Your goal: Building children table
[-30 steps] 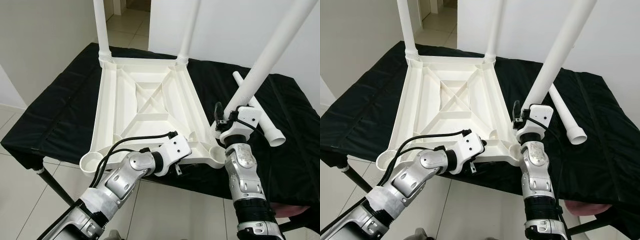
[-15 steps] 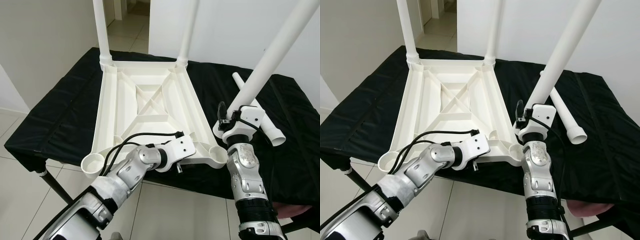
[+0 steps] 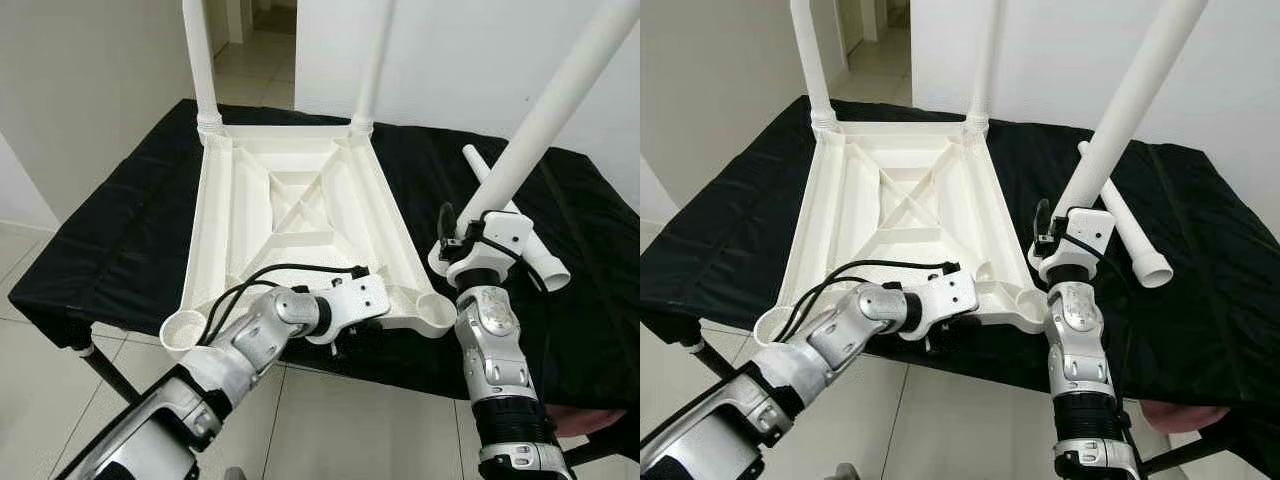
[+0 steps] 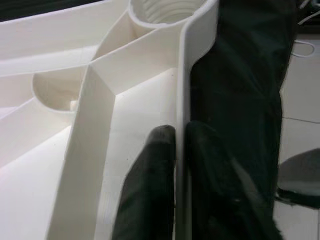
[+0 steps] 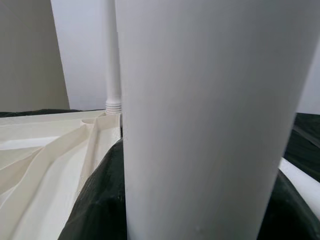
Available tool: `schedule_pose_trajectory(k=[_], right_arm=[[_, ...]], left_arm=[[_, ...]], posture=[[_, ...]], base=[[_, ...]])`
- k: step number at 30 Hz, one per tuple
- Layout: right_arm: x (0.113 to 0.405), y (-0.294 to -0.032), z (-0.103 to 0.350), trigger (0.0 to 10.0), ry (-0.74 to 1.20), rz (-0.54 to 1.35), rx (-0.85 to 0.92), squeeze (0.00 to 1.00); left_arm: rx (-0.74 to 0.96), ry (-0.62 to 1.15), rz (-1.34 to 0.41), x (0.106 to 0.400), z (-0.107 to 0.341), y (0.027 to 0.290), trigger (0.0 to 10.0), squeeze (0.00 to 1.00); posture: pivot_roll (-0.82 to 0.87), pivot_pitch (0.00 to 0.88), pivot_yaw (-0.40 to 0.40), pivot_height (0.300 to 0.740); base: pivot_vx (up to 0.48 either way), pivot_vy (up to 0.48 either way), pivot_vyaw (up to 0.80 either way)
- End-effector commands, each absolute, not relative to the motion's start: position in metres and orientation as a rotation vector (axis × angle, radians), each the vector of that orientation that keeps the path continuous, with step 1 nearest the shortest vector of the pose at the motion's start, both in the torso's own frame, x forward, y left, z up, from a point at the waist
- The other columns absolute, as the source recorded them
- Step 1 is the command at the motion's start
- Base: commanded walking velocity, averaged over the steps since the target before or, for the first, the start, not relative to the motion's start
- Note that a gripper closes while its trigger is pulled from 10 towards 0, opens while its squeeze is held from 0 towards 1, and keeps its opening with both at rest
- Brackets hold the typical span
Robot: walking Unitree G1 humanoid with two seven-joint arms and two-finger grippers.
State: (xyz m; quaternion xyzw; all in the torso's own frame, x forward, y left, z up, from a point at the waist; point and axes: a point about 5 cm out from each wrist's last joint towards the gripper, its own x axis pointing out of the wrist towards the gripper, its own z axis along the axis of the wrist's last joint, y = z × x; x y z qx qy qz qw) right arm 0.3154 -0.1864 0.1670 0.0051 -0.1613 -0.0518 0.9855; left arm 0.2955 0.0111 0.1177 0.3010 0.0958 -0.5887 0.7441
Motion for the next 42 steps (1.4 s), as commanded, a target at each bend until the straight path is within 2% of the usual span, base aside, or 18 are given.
schedule_pose_trajectory(k=[1, 9, 19, 24, 25, 27, 28, 30, 31, 42], right_arm=[[0.314, -0.189, 0.171, 10.0, -0.342, -0.114, 0.008, 0.0], [0.315, -0.187, 0.17, 10.0, -0.332, -0.104, 0.009, 0.0], [0.318, -0.178, 0.168, 10.0, -0.301, -0.045, 0.008, 0.0], [0.319, -0.176, 0.166, 10.0, -0.288, -0.027, 0.009, 0.0], [0.319, -0.174, 0.166, 10.0, -0.283, -0.017, 0.006, 0.0], [0.319, -0.172, 0.165, 10.0, -0.278, -0.008, 0.004, 0.0], [0.319, -0.17, 0.164, 10.0, -0.267, -0.001, -0.001, 0.0], [0.319, -0.169, 0.163, 10.0, -0.26, 0.003, -0.005, 0.0], [0.319, -0.168, 0.161, 10.0, -0.245, 0.002, -0.009, 0.0], [0.324, -0.157, 0.158, 10.0, -0.221, 0.064, -0.065, 0.0]], left_arm=[[0.707, 0.312, -1.273, 0.297, 0.101, 0.029, 0.0, 0.0], [0.756, 0.34, -1.288, 0.302, 0.1, 0.053, 0.0, 0.0], [0.809, 0.367, -1.108, 0.329, 0.105, 0.088, 0.0, 0.0], [0.814, 0.363, -1.078, 0.333, 0.108, 0.092, 0.0, 0.0], [0.81, 0.361, -1.075, 0.333, 0.109, 0.091, 10.0, 0.0], [0.8, 0.35, -1.089, 0.331, 0.11, 0.089, 10.0, 0.0], [0.763, 0.336, -1.111, 0.328, 0.112, 0.085, 10.0, 0.16], [0.737, 0.327, -1.127, 0.326, 0.114, 0.082, 10.0, 0.16], [0.702, 0.314, -1.152, 0.323, 0.115, 0.079, 10.0, 1.0], [0.519, 0.194, -1.305, 0.3, 0.132, 0.055, 10.0, 1.0]], posture=[[-0.06, 0.0, -0.01, 0.74], [-0.06, 0.0, -0.017, 0.74], [-0.06, 0.0, -0.029, 0.74], [-0.05, 0.0, -0.033, 0.74], [-0.06, 0.0, -0.033, 0.74], [-0.06, 0.0, -0.033, 0.74], [-0.06, 0.0, -0.033, 0.74], [-0.06, 0.0, -0.033, 0.74], [-0.05, 0.0, -0.036, 0.74], [-0.05, 0.0, -0.033, 0.74]], base=[[0.0, 0.0, 0.0], [0.0, 0.0, 0.0], [0.0, 0.0, 0.0], [0.0, 0.0, 0.0], [0.0, 0.0, 0.0], [0.0, 0.0, 0.0], [0.0, 0.0, 0.0], [0.0, 0.0, 0.0], [0.0, 0.0, 0.0], [0.0, 0.0, 0.0]])
